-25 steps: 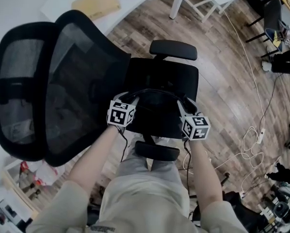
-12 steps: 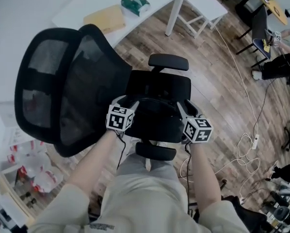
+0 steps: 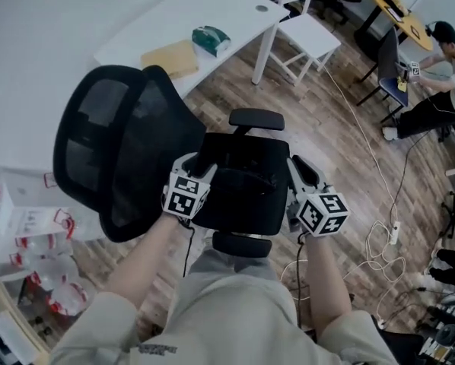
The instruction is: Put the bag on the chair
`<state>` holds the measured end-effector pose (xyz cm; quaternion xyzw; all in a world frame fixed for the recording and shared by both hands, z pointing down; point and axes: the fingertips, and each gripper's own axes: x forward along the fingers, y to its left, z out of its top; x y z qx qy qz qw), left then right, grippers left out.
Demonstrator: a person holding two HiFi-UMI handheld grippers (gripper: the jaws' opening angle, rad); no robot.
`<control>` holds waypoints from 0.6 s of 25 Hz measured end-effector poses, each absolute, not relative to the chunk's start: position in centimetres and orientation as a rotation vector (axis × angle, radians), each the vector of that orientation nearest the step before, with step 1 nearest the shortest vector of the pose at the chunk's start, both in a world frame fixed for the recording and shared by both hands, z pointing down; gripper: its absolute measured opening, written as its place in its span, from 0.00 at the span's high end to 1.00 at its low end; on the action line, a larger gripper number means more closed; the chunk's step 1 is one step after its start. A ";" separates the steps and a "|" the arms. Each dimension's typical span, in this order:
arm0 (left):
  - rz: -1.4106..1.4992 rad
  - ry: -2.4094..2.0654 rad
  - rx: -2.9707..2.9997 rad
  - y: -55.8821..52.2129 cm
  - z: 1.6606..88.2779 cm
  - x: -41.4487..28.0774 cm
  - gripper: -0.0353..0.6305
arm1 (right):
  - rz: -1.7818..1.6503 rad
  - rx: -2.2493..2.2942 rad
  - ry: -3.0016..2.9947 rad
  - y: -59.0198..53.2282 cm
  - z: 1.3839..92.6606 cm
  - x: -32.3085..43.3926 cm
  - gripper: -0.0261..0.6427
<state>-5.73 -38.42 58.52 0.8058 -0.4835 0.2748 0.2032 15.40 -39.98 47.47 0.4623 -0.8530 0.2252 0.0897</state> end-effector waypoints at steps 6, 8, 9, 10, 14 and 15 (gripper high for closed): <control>0.681 -1.374 2.383 -37.3 51.8 -5.1 0.62 | 0.564 1.347 -2.668 -37.9 38.8 14.7 0.84; 0.590 -1.406 2.428 -37.0 49.0 -5.2 0.64 | 0.520 1.308 -2.707 -37.0 36.5 14.2 0.85; 0.547 -1.427 2.447 -36.7 47.7 -5.4 0.65 | 0.487 1.284 -2.722 -36.4 35.5 13.9 0.85; 0.510 -1.448 2.462 -36.4 46.6 -5.7 0.65 | 0.455 1.262 -2.733 -35.9 34.6 13.6 0.85; 0.402 -1.468 2.516 -35.0 42.3 -6.2 0.69 | 0.371 1.188 -2.757 -33.8 32.1 13.0 0.86; 0.384 -1.461 2.530 -34.7 41.3 -6.2 0.69 | 0.355 1.174 -2.763 -33.2 31.4 13.0 0.86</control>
